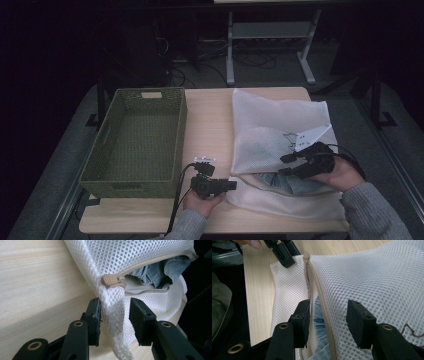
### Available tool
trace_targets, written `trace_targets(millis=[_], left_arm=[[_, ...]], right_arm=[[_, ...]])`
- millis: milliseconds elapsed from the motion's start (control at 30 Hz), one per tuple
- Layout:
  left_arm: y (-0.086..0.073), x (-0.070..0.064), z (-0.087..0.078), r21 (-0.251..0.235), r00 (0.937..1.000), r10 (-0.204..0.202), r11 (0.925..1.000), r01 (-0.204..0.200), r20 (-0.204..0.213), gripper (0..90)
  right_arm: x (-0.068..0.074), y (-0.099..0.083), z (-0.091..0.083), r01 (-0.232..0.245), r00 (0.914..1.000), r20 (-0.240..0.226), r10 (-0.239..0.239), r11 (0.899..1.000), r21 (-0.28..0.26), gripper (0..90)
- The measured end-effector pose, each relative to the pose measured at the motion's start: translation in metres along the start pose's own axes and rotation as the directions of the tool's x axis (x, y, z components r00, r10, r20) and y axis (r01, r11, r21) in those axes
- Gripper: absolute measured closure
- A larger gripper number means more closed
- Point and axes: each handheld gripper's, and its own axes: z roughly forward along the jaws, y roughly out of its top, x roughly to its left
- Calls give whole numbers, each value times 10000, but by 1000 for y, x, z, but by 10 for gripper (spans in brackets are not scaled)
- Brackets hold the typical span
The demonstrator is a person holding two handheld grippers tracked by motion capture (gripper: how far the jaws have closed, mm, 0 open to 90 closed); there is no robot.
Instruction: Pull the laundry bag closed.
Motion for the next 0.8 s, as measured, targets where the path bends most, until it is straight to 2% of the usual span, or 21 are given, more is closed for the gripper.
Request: trace_targets(millis=[133,333,800], left_arm=[[2,1,2,-27,9999,-118,9999,118,-58,705],[3,-1,-2,-73,10000,48,10000,-48,-23,803],[7,-9,-10,-375,9990,449,9983,-449,-18,842]], right_arm=[[0,4,3,70,10000,-40,-70,10000,-13,528],[-1,8,7,61,9999,-121,-62,10000,-4,528],[1,28,25,191,9994,-303,-183,9995,247,545]])
